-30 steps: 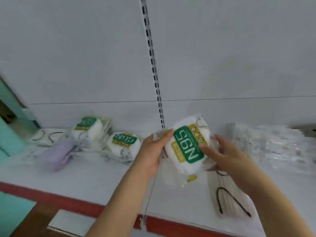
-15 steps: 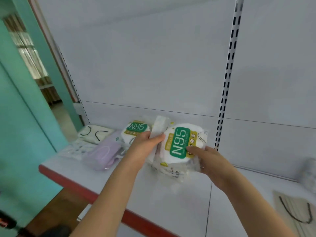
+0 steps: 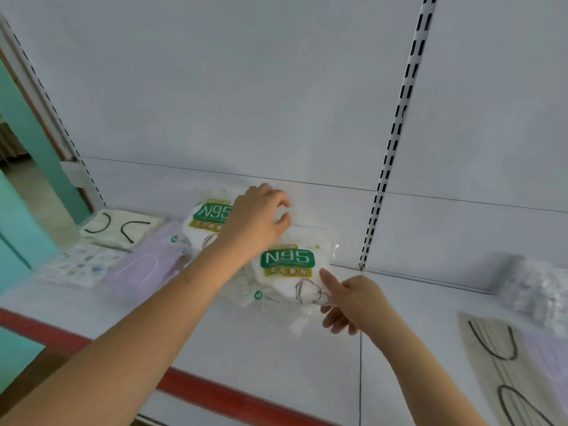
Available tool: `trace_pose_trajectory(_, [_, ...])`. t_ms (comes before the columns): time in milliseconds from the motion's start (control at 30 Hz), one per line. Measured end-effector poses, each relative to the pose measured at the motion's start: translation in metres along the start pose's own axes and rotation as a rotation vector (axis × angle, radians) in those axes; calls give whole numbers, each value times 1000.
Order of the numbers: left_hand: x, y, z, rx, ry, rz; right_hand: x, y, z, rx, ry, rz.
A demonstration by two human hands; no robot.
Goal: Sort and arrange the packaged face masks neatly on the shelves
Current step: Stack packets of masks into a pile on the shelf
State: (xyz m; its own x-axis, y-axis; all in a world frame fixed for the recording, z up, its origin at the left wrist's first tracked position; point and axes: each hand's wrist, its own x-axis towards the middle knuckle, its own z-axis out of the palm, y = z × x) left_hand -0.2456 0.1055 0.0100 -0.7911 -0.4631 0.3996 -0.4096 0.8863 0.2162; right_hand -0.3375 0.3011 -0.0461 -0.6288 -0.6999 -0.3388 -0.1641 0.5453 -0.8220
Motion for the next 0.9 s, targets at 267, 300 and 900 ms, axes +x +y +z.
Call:
trace_pose_trajectory(267, [-44,-5,17,137,-548,217,13,13,20,-96,306,-290])
trace_pose_trajectory(300, [-39,-8,15,146,-521,243,14,13,27,-129,318,-306])
trace_pose_trajectory(900, [-39,117,67,-511,-176,246,-33,56,-71,153,629,-114])
